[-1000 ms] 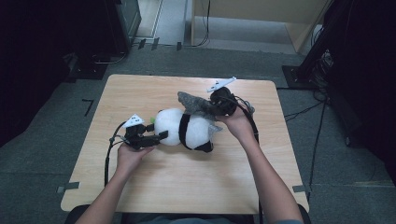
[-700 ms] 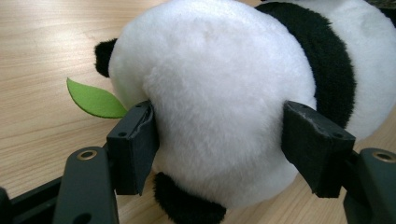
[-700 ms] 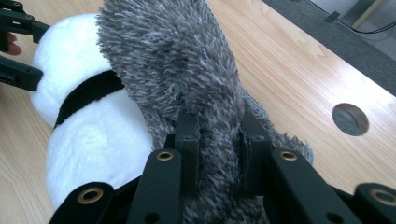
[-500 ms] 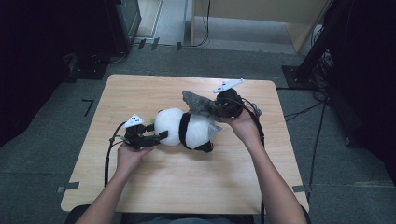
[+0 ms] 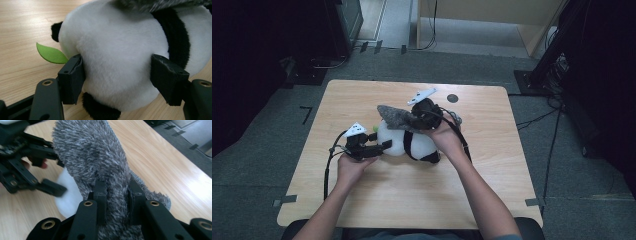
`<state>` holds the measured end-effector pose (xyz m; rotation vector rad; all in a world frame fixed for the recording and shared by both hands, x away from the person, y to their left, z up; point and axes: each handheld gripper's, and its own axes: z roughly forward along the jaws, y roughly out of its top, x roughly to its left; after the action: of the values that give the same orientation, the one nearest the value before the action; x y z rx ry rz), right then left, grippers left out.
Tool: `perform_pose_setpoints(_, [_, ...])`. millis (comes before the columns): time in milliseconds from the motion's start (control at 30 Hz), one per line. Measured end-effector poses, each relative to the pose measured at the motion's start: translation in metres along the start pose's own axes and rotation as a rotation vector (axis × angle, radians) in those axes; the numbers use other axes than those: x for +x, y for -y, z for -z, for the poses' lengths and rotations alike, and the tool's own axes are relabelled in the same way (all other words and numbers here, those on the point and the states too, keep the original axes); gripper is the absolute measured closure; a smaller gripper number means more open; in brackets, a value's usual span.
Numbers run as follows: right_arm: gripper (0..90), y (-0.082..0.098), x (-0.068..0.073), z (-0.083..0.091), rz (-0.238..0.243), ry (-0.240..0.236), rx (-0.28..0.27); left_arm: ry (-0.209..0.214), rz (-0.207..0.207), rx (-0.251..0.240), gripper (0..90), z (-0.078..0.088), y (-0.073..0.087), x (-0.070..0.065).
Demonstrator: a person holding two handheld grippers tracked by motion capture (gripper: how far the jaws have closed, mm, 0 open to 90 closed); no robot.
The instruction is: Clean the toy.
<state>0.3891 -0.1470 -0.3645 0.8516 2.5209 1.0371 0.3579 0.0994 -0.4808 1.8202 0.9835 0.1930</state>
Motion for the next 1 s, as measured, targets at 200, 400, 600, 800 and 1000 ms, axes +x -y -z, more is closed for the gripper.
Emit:
perform_pose_setpoints(200, [74.2,-0.014,0.020,-0.022,0.026,-0.030,0.004,-0.005,0.000,0.001,31.5,0.000,-0.001,-0.001])
perform_pose_setpoints(400, [74.2,-0.015,0.031,-0.038,0.047,-0.027,0.039,-0.018,0.000,0.000,32.2,0.001,-0.002,-0.003])
perform_pose_setpoints(600, [74.3,-0.006,0.029,-0.041,0.034,-0.037,0.038,-0.025,-0.004,0.002,33.3,0.000,-0.002,-0.004])
perform_pose_setpoints(800, [74.3,0.001,0.026,-0.030,0.044,-0.021,0.047,-0.025,0.000,0.001,33.6,0.000,-0.002,-0.004])
perform_pose_setpoints(1000, [74.0,0.013,0.018,-0.017,0.027,-0.017,0.044,-0.022,0.004,0.005,33.6,0.000,-0.002,-0.003])
